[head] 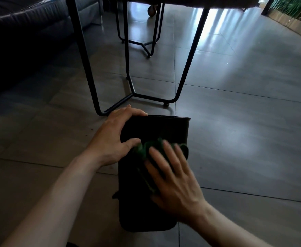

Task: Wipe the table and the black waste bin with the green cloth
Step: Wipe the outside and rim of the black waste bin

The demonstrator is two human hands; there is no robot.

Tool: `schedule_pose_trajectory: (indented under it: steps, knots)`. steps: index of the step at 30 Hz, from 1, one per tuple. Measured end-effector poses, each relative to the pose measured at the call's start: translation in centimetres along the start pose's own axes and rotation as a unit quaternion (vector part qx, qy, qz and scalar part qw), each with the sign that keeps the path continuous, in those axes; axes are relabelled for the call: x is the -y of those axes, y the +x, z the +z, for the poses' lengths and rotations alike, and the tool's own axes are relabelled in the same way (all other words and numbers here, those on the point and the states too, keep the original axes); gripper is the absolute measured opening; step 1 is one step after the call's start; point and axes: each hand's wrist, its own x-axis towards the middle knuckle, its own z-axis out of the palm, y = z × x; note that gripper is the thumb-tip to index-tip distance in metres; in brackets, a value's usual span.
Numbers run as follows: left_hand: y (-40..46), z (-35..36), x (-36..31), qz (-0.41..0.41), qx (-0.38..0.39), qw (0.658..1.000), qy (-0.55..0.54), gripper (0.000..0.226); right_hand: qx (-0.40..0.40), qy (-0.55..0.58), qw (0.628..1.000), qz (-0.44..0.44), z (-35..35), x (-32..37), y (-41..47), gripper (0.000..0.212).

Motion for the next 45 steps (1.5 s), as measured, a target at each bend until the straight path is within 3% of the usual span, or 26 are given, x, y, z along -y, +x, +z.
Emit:
schedule_pose_trajectory:
  steps: [3, 4, 8, 10, 14, 16, 18, 20, 24, 26, 29, 31, 34, 36, 38, 40, 45]
  knots:
    - [0.0, 0.1, 0.2, 0.004, 0.000, 1.000, 0.001, 0.065, 0.094, -0.043, 0.993, -0.054, 0.5, 1.4, -3.2, 0.105]
    - [0.0, 0.1, 0.3, 0.006, 0.001, 1.000, 0.005, 0.065, 0.104, -0.053, 0.992, -0.057, 0.5, 1.6, -3.6, 0.104]
    - [0.0, 0.2, 0.3, 0.015, -0.009, 1.000, 0.010, 0.066, -0.001, -0.025, 0.998, -0.064, 0.0, 0.7, -1.9, 0.044]
    - [0.1, 0.3, 0.2, 0.023, -0.007, 1.000, 0.005, 0.067, -0.036, 0.008, 0.999, -0.022, -1.0, -1.2, 0.4, 0.038]
    - [0.2, 0.3, 0.6, 0.015, -0.004, 1.000, 0.002, 0.064, -0.099, 0.048, 0.981, 0.159, -2.8, -5.1, 6.0, 0.051]
    - [0.1, 0.2, 0.7, 0.010, -0.011, 1.000, 0.015, 0.063, -0.099, 0.061, 0.976, 0.187, -2.6, -4.7, 7.2, 0.054]
    - [0.1, 0.2, 0.7, 0.014, -0.008, 1.000, 0.013, 0.060, -0.086, 0.055, 0.986, 0.131, -1.7, -3.0, 5.5, 0.050]
    - [0.0, 0.2, 0.5, 0.018, -0.003, 1.000, 0.001, 0.065, -0.053, 0.046, 0.997, 0.017, -0.4, -0.7, 1.9, 0.039]
    - [-0.1, 0.3, 0.4, 0.025, 0.000, 1.000, -0.002, 0.062, 0.027, -0.018, 0.985, -0.171, 0.0, 1.1, -3.9, 0.035]
    - [-0.1, 0.3, 0.4, 0.024, -0.001, 1.000, -0.007, 0.061, 0.011, -0.007, 0.992, -0.129, -0.6, 0.2, -2.6, 0.036]
    - [-0.1, 0.3, 0.6, 0.028, 0.004, 1.000, -0.009, 0.062, -0.054, 0.045, 0.994, 0.087, -2.0, -1.5, 2.6, 0.045]
    - [-0.2, 0.3, 0.6, 0.027, 0.002, 1.000, -0.011, 0.062, -0.085, 0.049, 0.983, 0.157, -2.3, -1.8, 5.5, 0.048]
    - [-0.2, 0.2, 0.5, 0.026, 0.006, 1.000, -0.013, 0.064, -0.073, 0.038, 0.993, 0.087, -1.5, -0.5, 4.2, 0.041]
    - [-0.3, 0.2, 0.4, 0.025, 0.009, 1.000, -0.008, 0.063, -0.035, 0.020, 0.999, -0.025, -0.8, 0.8, 0.5, 0.029]
    - [-0.3, 0.3, 0.4, 0.017, 0.010, 1.000, -0.008, 0.065, 0.016, -0.015, 0.991, -0.132, -0.9, 1.4, -2.8, 0.030]
    - [-0.4, 0.3, 0.2, 0.013, 0.010, 1.000, -0.016, 0.066, 0.029, -0.022, 0.987, -0.159, -1.3, 0.4, -3.7, 0.032]
    - [-0.3, 0.2, -0.1, 0.006, 0.010, 1.000, 0.000, 0.067, -0.044, 0.051, 0.991, 0.114, -2.3, -1.9, 1.6, 0.045]
